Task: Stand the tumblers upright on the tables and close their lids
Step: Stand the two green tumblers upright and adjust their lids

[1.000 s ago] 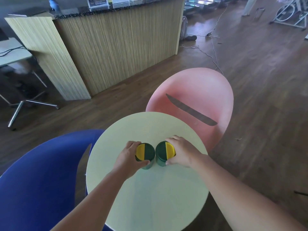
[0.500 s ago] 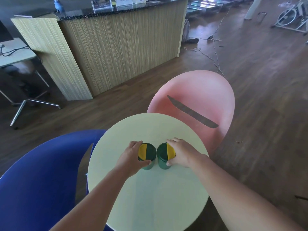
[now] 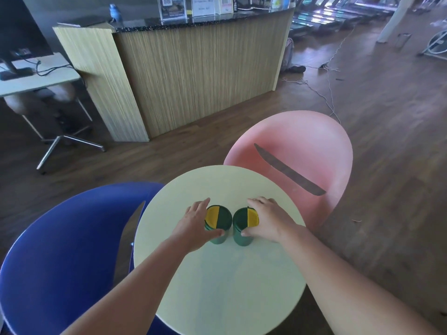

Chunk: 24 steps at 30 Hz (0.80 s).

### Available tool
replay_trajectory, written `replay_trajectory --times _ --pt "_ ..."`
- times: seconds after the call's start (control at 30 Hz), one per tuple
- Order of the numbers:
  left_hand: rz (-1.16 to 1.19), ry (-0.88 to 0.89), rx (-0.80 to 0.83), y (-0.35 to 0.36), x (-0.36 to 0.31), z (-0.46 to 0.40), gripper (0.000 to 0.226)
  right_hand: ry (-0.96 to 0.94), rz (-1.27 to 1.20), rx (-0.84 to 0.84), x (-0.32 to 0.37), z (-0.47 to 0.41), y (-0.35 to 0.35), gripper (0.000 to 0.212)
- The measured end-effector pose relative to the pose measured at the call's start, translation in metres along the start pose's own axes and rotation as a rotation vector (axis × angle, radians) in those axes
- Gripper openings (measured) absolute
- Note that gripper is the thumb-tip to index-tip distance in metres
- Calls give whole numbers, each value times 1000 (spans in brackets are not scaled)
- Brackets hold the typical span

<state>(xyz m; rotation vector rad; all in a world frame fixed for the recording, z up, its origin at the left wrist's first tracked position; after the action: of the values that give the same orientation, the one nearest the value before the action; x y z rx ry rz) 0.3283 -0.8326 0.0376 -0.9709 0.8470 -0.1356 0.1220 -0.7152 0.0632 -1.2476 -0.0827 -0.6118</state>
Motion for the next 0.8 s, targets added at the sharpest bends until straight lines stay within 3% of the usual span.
replay_trajectory --times 0.2,0.43,0.8 --pt "55 -61 -167 -21 11 43 86 -134 4 -11 44 5 -6 99" --pt "16 -192 -335 -66 62 127 77 -283 27 -2 145 9 5 95" --pt "38 -405 -642 -177 233 290 71 -617 54 94 414 -2 80 96"
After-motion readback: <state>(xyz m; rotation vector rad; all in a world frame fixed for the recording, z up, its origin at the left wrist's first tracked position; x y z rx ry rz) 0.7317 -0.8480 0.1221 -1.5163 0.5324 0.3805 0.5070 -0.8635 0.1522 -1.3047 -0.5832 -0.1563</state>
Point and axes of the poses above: each hand's wrist, its own z-axis away from the middle knuckle, its own y-axis out of the palm, x = y × z, the point moved 1 cm from there along -z, towards the middle knuckle, and after that the axes turned 6 degrees about x, right-handed, at the moved point
